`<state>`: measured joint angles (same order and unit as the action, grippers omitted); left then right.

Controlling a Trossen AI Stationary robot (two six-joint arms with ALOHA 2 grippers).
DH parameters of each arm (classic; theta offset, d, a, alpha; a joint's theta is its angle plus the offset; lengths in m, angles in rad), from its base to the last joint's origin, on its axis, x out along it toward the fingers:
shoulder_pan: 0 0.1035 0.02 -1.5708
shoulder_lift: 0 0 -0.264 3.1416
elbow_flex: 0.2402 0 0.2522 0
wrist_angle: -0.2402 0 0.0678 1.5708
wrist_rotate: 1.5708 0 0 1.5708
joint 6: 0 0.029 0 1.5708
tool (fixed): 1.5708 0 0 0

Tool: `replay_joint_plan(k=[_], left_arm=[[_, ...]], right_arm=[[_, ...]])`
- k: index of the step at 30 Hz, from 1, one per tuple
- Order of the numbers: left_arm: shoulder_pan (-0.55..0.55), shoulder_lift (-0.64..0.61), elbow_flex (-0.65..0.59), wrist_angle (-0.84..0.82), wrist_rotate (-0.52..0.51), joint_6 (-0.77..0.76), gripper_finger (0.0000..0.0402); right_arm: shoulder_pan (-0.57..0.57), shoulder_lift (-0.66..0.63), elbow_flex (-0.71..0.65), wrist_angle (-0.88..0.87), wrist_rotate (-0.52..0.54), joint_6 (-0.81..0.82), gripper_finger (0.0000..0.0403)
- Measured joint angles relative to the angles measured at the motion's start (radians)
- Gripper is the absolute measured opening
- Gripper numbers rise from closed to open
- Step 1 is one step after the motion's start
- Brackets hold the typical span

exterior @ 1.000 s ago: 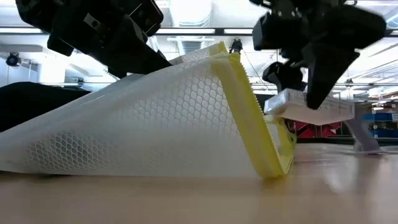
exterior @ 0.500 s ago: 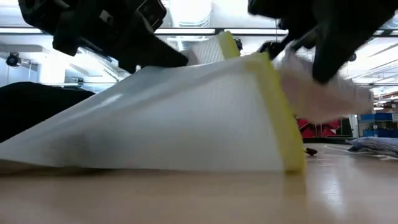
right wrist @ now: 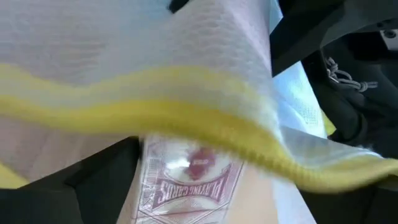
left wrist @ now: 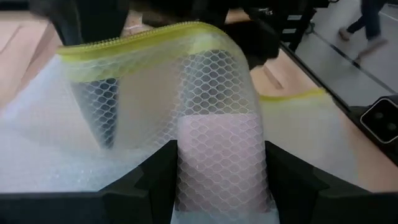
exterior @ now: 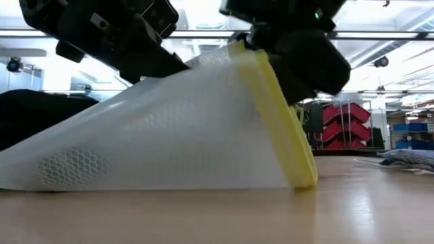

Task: Unpack backpack
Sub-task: Put the white card box into the white zip bag

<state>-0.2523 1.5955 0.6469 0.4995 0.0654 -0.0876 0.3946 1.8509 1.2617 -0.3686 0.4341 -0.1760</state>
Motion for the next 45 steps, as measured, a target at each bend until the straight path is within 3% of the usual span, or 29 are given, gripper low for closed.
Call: replay_joint_plan(k=[7, 12, 15, 20, 22, 26, 32, 35, 40, 45], left_arm=[[0.000, 0.001, -0.008, 0.000, -0.001, -0.005, 0.0180], [0.000, 0.001, -0.009, 0.005, -0.002, -0.005, 0.0179], [0.000, 0.001, -0.009, 0.004, -0.003, -0.005, 0.0180], [-0.001, 0.001, -0.009, 0.005, -0.002, -0.005, 0.0181], [-0.002, 0.001, -0.009, 0.006, -0.002, -0.005, 0.0180], [-0.005, 0.002, -0.010, 0.026, 0.033, -0.004, 0.0181], [-0.028, 0.002, -0.009, 0.017, 0.080, 0.006, 0.0179], [-0.029, 0.002, -0.011, 0.007, 0.080, 0.003, 0.0181], [-0.029, 0.002, -0.014, 0.009, 0.078, 0.004, 0.0179], [-0.030, 0.002, -0.015, 0.007, 0.061, 0.004, 0.0182]], right_arm=[[0.052, -0.045, -0.005, -0.091, -0.060, 0.107, 0.0324], [0.086, -0.048, -0.007, -0.113, -0.218, 0.275, 0.0270], [0.105, -0.047, -0.024, -0.116, -0.228, 0.346, 0.0208], [0.125, -0.016, -0.047, -0.111, -0.227, 0.392, 0.0053], [0.125, 0.013, -0.051, -0.109, -0.226, 0.378, 0.0015], [0.098, 0.081, -0.051, -0.059, -0.192, 0.366, 0.0015], [0.060, 0.107, -0.029, -0.065, 0.168, 0.304, 0.0003], [0.056, 0.086, -0.022, -0.062, 0.252, 0.259, 0.0001], [0.057, 0.067, -0.016, -0.068, 0.186, 0.231, 0.0000], [0.072, 0.025, -0.012, -0.119, -0.155, 0.273, 0.0000]])
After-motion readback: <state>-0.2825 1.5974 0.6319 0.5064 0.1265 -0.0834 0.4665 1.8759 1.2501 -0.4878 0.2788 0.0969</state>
